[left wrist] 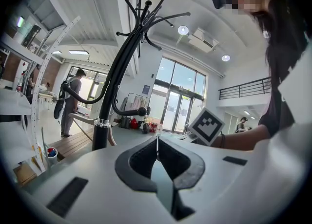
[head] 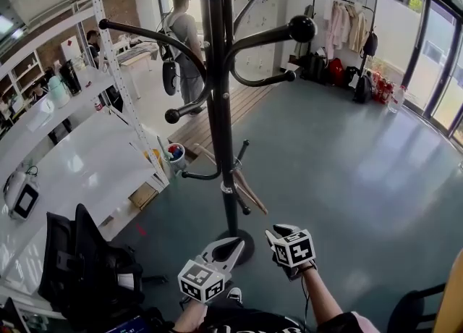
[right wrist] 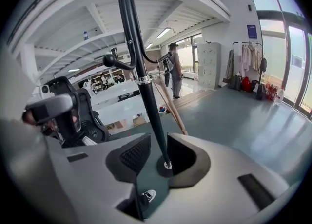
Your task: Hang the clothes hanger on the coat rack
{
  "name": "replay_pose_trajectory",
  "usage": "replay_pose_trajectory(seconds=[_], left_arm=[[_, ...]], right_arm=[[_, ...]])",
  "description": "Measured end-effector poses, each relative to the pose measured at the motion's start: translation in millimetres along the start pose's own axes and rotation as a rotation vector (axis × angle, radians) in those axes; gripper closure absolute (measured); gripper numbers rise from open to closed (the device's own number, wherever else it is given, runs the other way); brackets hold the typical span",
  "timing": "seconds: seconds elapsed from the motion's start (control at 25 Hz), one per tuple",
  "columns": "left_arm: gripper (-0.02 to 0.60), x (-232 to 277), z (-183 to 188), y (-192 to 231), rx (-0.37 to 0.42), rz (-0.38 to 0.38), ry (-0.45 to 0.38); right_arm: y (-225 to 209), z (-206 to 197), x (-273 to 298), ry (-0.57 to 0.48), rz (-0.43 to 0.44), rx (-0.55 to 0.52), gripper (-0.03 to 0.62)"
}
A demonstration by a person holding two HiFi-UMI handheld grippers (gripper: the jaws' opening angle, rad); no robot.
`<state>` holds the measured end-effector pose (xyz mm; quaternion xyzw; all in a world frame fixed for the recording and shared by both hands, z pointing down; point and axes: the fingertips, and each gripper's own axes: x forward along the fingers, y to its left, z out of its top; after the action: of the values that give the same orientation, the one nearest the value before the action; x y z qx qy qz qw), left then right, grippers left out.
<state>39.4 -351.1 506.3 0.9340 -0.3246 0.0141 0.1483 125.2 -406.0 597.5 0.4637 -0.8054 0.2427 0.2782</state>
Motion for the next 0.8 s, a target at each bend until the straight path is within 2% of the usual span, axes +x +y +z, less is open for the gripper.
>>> replay_pose_trajectory(seconds=[0.24,0.44,0.64,0.8], left_arm=[[0.581,-1,-4,-21,0.009,-0.01,0.006],[0.581,-4,-12,-49,0.015,-0.023,0.019],[0.581,-10,-26,-86,0.021,-0.035,0.03],[0.581,-19,-38,-112,0.018,-0.024,0.032]], right_arm=[[2,-6,-38,-0.11,-0.053,0.012,0.503],[7,-19,-75,-0.172,-0.058,0.073,0.505],[21,-50,-107,-0.18,-0.034,0.106,0.51],[33,-75,-129,-0.179,-0.025,0.11,0.544]])
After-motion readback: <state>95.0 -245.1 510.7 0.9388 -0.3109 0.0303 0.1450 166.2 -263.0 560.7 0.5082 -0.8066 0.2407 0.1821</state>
